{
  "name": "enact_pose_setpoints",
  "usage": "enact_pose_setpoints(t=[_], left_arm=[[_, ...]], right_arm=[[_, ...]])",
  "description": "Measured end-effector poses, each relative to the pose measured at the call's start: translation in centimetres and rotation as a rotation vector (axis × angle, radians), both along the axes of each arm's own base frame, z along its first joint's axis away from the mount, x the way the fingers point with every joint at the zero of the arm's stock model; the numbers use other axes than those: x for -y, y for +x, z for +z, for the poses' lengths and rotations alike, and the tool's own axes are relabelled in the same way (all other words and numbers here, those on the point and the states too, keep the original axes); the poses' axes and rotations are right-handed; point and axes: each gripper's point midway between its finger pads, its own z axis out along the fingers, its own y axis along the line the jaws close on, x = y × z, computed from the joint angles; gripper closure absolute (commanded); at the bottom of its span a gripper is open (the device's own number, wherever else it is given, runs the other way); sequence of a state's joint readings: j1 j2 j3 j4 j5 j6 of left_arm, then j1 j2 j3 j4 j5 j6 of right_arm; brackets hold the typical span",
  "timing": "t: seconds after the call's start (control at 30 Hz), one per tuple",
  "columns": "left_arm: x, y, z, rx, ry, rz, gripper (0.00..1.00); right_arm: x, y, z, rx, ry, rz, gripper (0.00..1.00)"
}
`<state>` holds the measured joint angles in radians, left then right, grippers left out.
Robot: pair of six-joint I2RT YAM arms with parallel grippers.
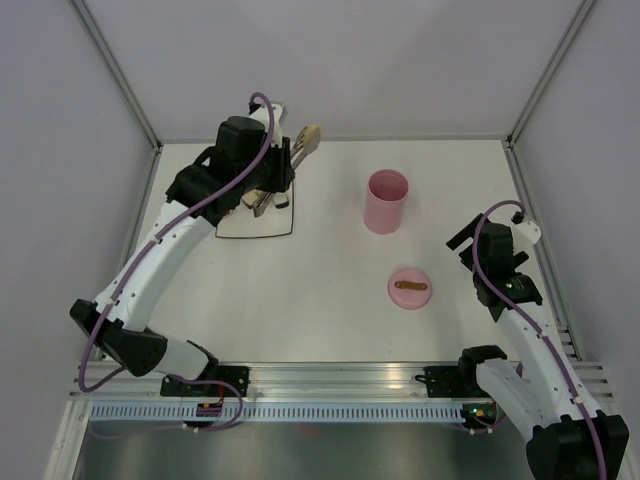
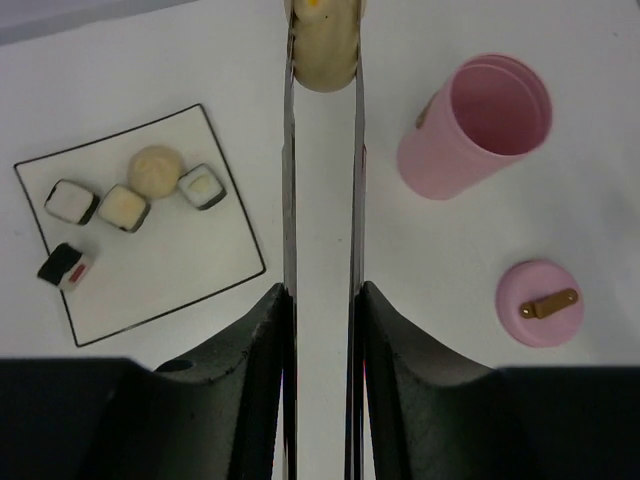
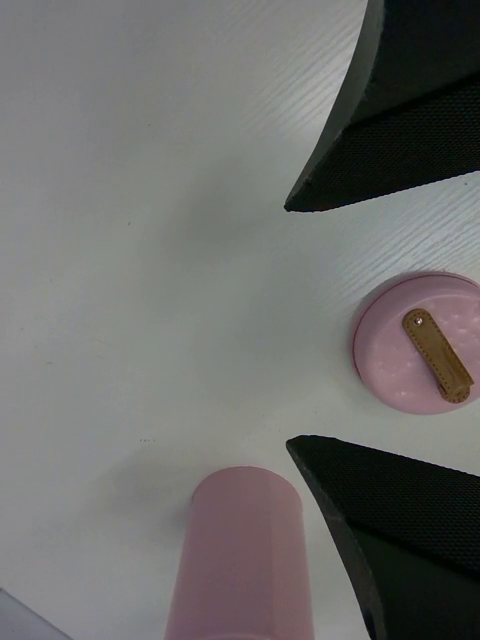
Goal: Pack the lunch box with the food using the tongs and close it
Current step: Place the fake food in the packing box.
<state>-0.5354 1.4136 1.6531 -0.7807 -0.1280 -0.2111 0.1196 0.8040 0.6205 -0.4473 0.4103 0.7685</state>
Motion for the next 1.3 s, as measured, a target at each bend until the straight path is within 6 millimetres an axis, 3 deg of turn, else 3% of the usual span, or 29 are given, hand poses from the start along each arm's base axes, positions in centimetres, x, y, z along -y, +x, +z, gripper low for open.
enact_pose_setpoints(t=[0.1,0.2,0.37,0.47,0.83,1.3], left_arm=[[4.3,-0.2,1.7,0.031,-0.017,-0.121,0.74],[8.3,-0.3,1.8,0.035,-0.007,-0.228,0.74],[13.6,-0.8,-0.6,-0.008,0.023,-0.361,0.74],[15.5,-0.8,-2.5,-0.050,0.037,-0.402,0.74],[17.5,0.3,-7.4,-0.134,0.093,-0.414,0.73],[16.9,1.1,-8.4,-0.133,0.140,-0.373,0.54]], right_arm=[[0.3,-0.3,-0.3,-0.028,-0.005,-0.021,0.02],[0.5,-0.9,-0.6,-0.051,-0.008,-0.028,0.02],[0.9,-1.7,0.9,0.005,-0.012,-0.044,0.02],[1.2,-2.0,1.9,0.048,-0.015,-0.054,0.02],[1.4,-2.1,0.6,-0.002,-0.043,-0.048,0.02],[1.4,-2.6,-0.2,-0.018,-0.050,-0.044,0.02]])
